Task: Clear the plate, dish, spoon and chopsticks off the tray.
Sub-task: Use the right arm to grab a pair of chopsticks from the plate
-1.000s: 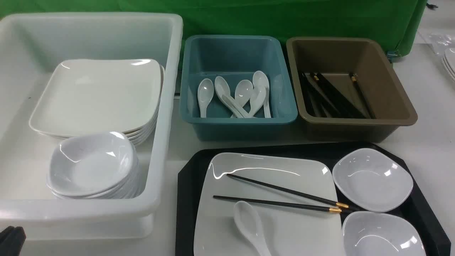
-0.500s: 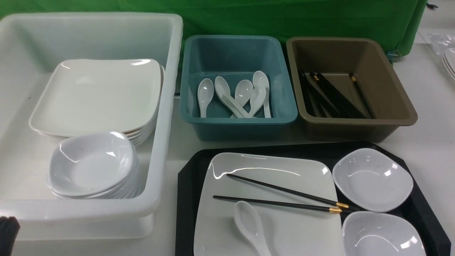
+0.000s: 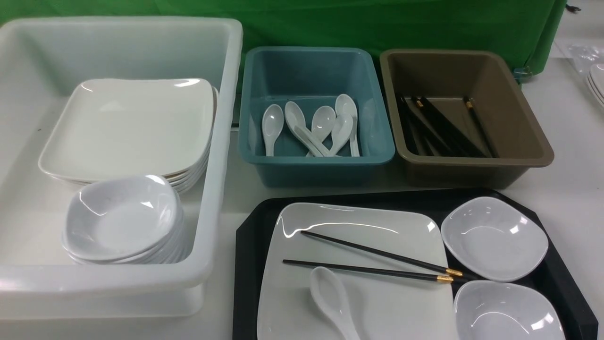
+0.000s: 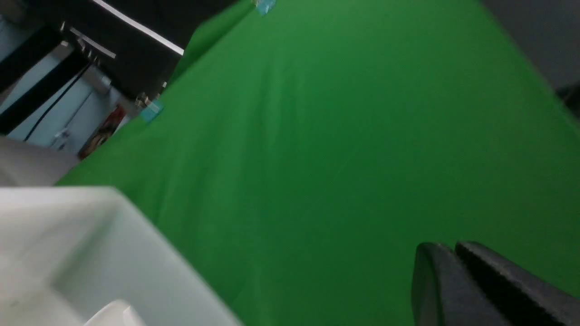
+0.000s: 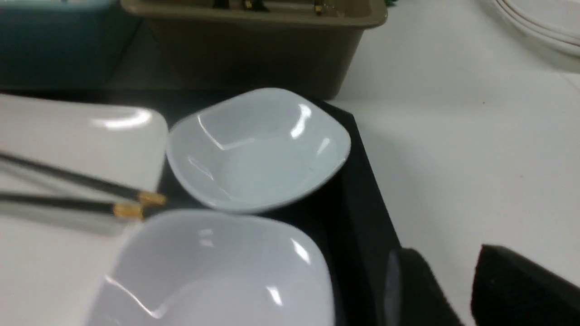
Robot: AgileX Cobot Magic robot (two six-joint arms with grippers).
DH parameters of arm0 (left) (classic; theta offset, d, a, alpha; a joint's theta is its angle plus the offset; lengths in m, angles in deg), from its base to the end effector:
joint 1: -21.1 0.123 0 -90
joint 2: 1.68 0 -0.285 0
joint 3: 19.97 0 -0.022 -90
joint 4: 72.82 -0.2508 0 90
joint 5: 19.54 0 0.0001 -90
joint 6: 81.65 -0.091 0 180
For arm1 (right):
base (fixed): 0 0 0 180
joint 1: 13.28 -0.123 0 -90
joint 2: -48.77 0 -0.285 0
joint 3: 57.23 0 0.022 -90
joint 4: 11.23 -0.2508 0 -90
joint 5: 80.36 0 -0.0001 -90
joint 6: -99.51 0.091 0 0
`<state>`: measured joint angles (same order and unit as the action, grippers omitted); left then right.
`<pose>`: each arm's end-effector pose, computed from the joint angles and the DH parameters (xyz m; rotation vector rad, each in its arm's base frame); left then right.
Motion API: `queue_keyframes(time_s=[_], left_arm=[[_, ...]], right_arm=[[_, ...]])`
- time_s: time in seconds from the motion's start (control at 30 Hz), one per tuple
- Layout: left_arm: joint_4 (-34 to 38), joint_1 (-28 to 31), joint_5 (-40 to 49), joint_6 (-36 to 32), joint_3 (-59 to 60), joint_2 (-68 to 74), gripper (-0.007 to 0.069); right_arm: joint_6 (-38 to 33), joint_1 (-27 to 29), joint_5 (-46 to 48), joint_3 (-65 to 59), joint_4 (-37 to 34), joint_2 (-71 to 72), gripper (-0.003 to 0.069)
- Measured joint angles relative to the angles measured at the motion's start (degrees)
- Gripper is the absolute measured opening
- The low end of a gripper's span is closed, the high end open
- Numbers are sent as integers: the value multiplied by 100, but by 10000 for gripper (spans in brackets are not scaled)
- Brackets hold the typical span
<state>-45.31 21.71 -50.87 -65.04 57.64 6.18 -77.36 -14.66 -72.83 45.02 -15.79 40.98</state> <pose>0.0400 0.0222 0.2516 -0.5634 0.8601 -0.5154 0.0568 0.0023 0.1981 0.0809 1.6235 0.1298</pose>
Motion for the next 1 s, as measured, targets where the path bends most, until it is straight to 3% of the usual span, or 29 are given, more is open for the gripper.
queue_keyframes(time_s=[0.07,0.1,0.2,0.3,0.33,0.4,0.53,0.6,0.83,1.0], left_arm=[[-115,0,-211,702,-102,-7,17],[-355,0,90,1250,-496,-11,17],[-1358,0,1600,1548,-1835,225,17],[-2273,0,3961,1357,-3531,1081,17],[-2377,0,4800,990,-3983,1452,17],[-2353,0,5709,242,-4565,2032,17],[-1932,0,7312,-991,-5211,3099,17],[-1662,0,7911,-1449,-5330,3620,17],[-1545,0,8960,-2014,-5366,4918,17],[-1555,0,9036,-2184,-5371,5245,17]], right_arm=[[806,0,-633,0,-608,0,242],[1426,0,-1126,0,-882,0,242],[2240,0,-2130,0,-1097,0,242],[2183,0,-3173,0,-1141,0,242],[2265,-6,-3603,0,-1123,-4,232],[2360,-68,-3524,253,-868,-49,198],[2444,-350,-1488,1601,455,-527,56],[2281,-553,-277,2527,823,-1075,34],[369,-1563,3885,5070,634,-3598,22],[-582,-2350,4800,5887,536,-5178,25]])
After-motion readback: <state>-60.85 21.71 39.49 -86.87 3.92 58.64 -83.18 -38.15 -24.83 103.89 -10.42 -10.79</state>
